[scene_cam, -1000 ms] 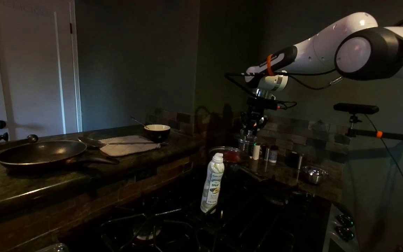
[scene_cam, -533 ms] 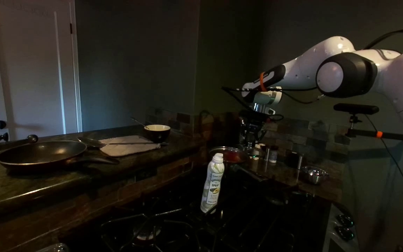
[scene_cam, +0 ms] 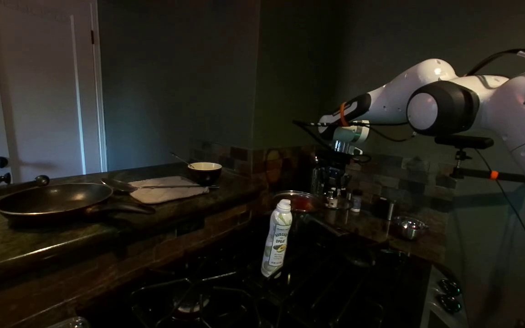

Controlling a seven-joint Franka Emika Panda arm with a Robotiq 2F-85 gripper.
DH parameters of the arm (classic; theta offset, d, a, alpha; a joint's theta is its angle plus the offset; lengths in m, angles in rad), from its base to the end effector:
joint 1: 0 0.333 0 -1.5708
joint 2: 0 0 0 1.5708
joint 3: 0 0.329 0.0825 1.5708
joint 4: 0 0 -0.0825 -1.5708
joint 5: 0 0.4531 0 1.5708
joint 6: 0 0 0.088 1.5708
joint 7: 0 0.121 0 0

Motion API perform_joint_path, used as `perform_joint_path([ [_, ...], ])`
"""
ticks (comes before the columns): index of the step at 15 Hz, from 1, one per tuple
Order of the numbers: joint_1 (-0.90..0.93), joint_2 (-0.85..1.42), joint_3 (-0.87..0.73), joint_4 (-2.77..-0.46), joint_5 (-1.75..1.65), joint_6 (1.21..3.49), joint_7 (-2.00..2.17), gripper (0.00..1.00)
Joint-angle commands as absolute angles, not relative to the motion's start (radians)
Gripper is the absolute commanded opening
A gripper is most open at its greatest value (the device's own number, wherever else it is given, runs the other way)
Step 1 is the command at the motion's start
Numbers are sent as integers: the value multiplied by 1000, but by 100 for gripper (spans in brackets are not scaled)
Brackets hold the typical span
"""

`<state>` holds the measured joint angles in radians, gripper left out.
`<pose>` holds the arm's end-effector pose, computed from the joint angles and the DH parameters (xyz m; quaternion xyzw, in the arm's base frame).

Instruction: Take the lid off the pot and place it on the counter top to the right

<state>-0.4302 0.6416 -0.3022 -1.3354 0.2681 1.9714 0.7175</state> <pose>0.6384 -0.4830 0.3389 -0.7336 0.6786 -0.0120 0.0347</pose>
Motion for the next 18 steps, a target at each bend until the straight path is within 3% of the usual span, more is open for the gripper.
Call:
perform_joint_path([
  [1, -446, 703, -295, -1268, 279, 1951, 726, 23],
  [18, -549, 937, -274, -1001, 322, 1873, 890, 23],
])
